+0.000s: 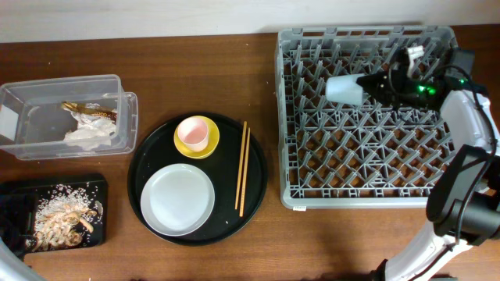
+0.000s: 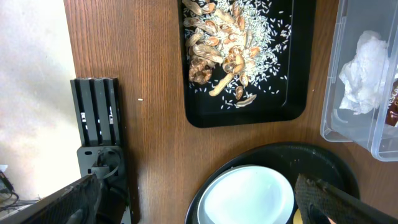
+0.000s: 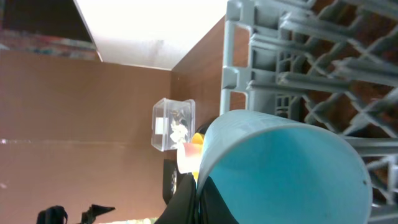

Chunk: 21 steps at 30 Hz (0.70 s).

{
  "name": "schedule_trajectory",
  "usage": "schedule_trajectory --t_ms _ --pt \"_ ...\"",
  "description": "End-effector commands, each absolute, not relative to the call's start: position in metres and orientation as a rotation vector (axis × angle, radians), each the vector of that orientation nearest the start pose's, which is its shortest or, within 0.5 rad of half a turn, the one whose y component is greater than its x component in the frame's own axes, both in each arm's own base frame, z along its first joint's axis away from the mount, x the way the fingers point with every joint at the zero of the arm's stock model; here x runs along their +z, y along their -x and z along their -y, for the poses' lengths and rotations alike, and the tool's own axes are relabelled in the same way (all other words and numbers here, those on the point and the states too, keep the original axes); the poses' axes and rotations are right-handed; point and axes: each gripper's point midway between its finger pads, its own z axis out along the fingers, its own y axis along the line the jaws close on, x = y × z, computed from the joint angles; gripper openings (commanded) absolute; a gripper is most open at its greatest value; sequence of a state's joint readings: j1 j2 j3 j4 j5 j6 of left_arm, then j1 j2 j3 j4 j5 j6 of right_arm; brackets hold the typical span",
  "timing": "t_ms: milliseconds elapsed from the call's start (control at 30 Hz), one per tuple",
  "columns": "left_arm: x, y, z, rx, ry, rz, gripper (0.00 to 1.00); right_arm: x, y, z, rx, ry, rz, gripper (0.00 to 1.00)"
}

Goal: Sort waste into correct bins and load items into the dishwasher rack
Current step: 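Lift the blue cup and place it upside down in the rack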

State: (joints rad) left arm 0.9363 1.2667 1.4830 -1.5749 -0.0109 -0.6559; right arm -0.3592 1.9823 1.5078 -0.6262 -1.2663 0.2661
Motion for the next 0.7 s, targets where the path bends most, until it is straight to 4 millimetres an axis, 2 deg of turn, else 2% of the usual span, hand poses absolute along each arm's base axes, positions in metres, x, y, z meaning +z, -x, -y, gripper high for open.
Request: schedule_trajectory --t_ms 0,167,233,467,567,667 --pt "0.237 -0.128 -0.177 0.059 2.103 -2.036 0.99 0.188 -0.457 0.002 1.651 -0.311 -2.140 0.04" --pt "0.237 -0.128 -0.177 0.059 2.103 -2.037 0.99 0.175 -0.452 0.000 1.655 -0.353 -2.168 0.04" --pt "0.237 -0.128 -0.177 0.059 2.103 -2.037 0.99 0.154 -0.447 0.010 1.603 -0.491 -2.235 0.04" --pt "0.237 -0.128 -0.177 0.059 2.103 -2.036 0.99 0.144 -0.444 0.014 1.578 -0.539 -2.262 0.04" --pt "0.237 -0.128 -0.177 0.059 2.103 -2.037 0.99 0.124 -0.442 0.028 1.435 -0.637 -2.349 0.05" --pt "0.237 -0.128 -0.177 0.059 2.103 -2.036 0.99 0.109 -0.434 0.052 1.309 -0.751 -2.403 0.08"
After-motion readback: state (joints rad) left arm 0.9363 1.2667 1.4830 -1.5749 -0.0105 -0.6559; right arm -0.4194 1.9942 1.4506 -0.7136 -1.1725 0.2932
